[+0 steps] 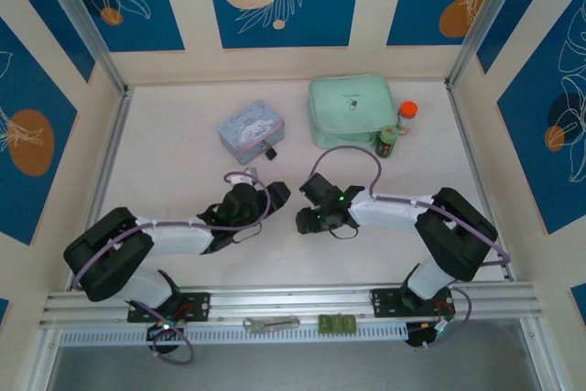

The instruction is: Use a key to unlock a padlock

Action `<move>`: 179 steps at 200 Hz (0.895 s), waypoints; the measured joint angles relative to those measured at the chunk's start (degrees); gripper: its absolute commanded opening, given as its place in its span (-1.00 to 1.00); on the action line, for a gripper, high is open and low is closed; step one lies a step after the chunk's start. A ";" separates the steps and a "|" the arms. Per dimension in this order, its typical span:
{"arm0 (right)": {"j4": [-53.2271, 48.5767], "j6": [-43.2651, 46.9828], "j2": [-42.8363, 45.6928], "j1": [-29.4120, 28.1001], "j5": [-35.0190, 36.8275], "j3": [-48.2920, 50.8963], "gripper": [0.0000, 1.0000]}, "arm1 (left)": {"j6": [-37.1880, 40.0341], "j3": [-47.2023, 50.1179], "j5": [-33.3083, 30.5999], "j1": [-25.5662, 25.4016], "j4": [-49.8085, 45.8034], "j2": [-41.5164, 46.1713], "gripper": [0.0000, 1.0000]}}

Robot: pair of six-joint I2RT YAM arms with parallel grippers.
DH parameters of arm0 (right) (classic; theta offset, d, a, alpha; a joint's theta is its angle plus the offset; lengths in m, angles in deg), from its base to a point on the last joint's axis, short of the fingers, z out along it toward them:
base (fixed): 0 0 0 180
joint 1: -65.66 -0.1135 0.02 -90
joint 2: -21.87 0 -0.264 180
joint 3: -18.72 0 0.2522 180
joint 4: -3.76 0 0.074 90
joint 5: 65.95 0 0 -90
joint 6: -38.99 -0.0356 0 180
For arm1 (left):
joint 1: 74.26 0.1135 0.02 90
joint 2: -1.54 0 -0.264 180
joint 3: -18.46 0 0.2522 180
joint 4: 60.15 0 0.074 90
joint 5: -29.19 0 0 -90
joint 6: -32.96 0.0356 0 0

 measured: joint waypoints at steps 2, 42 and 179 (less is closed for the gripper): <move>-0.07 0.09 0.15 0.04 0.13 0.02 0.06 | 0.13 0.00 -0.09 0.00 -0.15 0.22 0.25; -1.25 0.94 0.48 0.46 1.62 -1.38 -0.02 | 2.62 -0.09 -2.21 0.02 -4.46 3.82 0.26; -0.28 -0.98 -6.69 1.33 1.88 -6.29 -1.00 | 6.12 -0.09 -5.38 0.04 -10.34 9.35 0.28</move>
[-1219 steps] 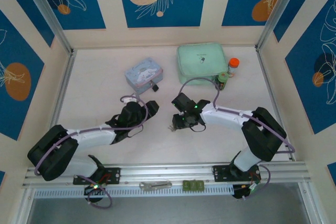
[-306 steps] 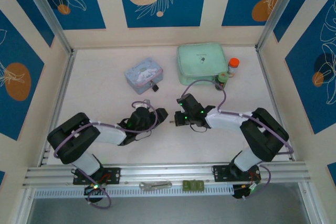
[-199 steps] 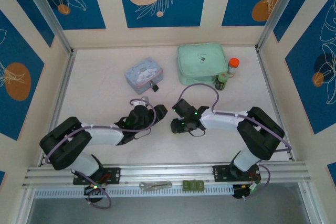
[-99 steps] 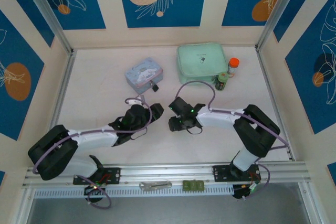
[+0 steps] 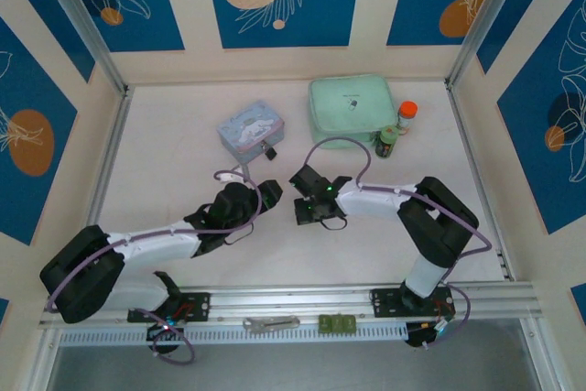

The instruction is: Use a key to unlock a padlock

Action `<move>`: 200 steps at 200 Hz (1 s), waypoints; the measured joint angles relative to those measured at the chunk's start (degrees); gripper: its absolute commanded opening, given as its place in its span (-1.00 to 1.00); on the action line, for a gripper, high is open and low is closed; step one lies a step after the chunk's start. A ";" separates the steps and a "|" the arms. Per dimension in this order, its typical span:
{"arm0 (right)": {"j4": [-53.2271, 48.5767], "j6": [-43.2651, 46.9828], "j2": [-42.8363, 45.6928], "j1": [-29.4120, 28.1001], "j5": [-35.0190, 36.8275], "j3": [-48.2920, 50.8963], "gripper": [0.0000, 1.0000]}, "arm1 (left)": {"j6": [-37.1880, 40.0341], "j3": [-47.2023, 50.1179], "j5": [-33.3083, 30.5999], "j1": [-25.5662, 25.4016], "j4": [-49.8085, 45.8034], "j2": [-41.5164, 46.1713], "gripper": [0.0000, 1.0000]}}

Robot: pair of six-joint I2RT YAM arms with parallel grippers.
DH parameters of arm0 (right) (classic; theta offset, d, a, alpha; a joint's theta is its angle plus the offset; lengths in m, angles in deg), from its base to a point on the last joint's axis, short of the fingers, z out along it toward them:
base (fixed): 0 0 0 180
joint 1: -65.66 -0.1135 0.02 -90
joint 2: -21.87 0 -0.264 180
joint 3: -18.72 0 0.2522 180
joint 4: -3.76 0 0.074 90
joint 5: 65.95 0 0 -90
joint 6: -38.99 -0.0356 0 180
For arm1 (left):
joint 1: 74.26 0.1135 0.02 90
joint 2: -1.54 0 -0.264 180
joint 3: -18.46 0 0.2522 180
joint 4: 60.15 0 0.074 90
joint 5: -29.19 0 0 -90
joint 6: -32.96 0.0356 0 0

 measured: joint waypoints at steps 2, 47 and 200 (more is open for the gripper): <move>0.26 0.00 0.17 0.26 -0.33 0.31 -1.00 | 0.00 0.00 0.00 0.00 0.00 0.00 0.28; 6.71 0.66 7.15 7.32 -10.21 8.09 -1.00 | -0.02 0.00 0.50 0.00 0.46 -0.42 0.28; 5.11 -1.75 9.86 8.17 -13.35 8.83 -0.28 | -4.46 0.00 6.01 -0.11 7.80 -9.18 0.27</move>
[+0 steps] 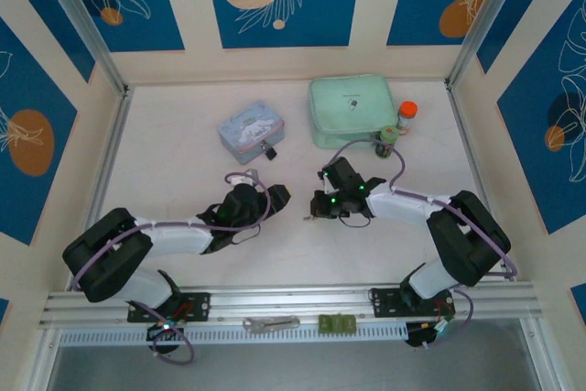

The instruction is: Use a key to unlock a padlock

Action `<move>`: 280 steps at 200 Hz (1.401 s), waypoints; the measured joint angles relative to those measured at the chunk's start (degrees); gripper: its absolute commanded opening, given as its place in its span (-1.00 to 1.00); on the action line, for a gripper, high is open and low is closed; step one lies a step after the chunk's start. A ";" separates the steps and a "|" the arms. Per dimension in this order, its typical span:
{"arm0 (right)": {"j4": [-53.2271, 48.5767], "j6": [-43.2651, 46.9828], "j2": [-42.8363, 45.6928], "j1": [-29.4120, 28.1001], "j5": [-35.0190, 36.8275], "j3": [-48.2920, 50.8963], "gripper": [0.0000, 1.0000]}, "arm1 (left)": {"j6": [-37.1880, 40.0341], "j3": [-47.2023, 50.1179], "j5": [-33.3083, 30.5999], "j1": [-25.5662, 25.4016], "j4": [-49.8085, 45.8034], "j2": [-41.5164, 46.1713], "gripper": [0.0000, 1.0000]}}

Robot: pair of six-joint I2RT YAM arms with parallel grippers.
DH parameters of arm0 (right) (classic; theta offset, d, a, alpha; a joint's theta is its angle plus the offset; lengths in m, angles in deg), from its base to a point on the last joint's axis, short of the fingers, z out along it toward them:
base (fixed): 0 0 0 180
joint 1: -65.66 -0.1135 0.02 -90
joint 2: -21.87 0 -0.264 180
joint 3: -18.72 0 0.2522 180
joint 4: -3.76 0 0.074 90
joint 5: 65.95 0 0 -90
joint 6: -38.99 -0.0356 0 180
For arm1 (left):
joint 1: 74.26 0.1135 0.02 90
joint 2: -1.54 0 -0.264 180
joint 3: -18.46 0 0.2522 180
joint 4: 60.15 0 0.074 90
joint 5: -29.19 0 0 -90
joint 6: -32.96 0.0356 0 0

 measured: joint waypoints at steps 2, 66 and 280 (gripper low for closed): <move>-0.35 -0.31 0.00 -0.33 0.28 -0.02 -0.24 | 0.04 0.00 -0.07 0.00 -0.09 0.11 0.27; -9.88 4.42 1.40 -8.96 13.77 -1.73 -0.11 | 2.71 -0.85 -2.67 0.00 -3.45 3.93 0.29; -4.68 3.74 -7.78 -4.98 8.70 -6.51 -1.00 | 4.55 -0.83 -6.03 0.00 -7.78 9.44 0.31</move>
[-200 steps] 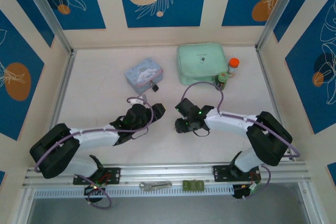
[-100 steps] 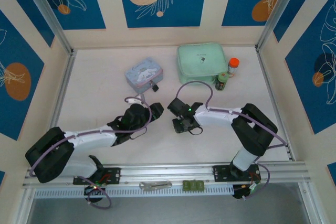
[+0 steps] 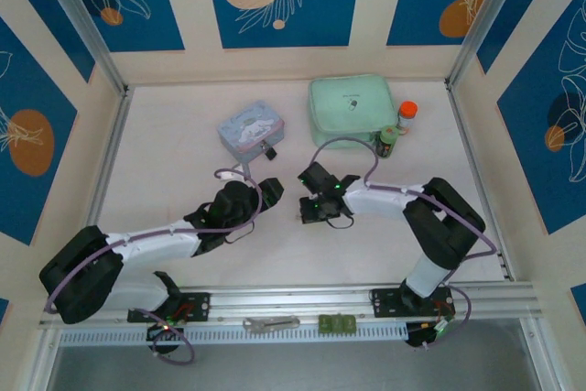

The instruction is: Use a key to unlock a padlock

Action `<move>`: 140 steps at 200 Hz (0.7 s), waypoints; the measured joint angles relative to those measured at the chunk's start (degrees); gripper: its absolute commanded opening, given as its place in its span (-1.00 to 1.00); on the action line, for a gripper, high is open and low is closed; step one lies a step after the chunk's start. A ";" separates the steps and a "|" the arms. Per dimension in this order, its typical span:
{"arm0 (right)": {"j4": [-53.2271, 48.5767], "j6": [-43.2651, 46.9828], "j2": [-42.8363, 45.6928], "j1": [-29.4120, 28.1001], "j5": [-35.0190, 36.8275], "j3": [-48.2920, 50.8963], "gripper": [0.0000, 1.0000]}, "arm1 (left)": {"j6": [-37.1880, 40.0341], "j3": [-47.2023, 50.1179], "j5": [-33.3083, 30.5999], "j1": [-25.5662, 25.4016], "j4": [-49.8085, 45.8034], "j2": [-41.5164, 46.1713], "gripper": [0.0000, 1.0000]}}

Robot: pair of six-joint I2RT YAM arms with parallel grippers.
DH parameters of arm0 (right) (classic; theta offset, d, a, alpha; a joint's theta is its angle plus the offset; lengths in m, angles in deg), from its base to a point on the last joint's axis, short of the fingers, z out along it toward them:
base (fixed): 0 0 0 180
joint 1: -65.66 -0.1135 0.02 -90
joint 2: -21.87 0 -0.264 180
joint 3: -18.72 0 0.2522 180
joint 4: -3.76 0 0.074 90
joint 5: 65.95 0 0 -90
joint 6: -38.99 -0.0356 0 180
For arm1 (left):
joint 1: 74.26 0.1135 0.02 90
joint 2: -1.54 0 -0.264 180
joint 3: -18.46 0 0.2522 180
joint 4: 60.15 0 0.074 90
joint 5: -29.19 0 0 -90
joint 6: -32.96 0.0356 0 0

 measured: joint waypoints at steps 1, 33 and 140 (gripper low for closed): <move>0.11 -0.04 0.28 0.26 -0.39 0.31 -1.00 | 0.00 0.00 0.02 0.00 0.00 0.00 0.31; 1.75 -1.29 5.79 5.51 -7.26 4.79 -1.00 | -0.04 0.15 0.37 0.00 0.85 -0.57 0.30; 6.34 -5.51 13.92 12.11 -17.59 5.77 -1.00 | -2.19 0.15 6.34 -0.04 11.10 -9.09 0.30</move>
